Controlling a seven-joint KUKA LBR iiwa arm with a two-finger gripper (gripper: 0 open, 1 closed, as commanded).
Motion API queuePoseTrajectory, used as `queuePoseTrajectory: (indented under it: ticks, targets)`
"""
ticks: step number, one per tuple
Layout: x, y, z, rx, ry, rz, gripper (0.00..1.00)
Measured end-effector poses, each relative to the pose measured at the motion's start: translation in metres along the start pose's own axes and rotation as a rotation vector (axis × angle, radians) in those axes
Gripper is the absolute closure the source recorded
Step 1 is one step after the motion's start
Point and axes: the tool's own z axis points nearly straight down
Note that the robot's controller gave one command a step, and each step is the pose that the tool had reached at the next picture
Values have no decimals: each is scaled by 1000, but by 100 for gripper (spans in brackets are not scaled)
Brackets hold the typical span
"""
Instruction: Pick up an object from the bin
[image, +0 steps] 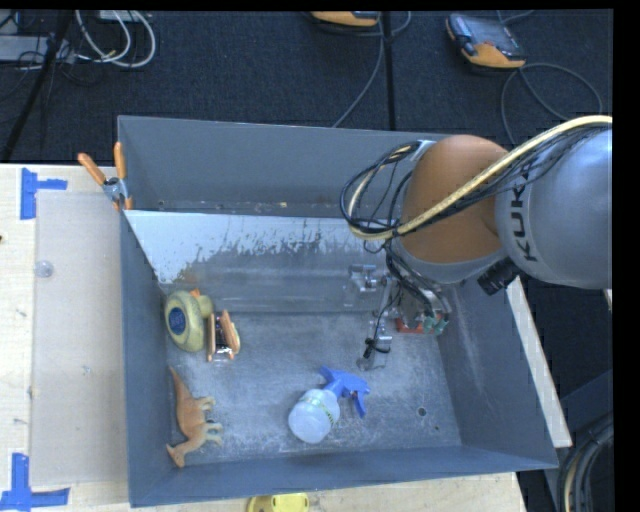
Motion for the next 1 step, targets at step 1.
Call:
queuePoseTrajectory:
  ticks: [1]
  targets:
    - [-2, 0, -5, 0, -8, 0, 0]
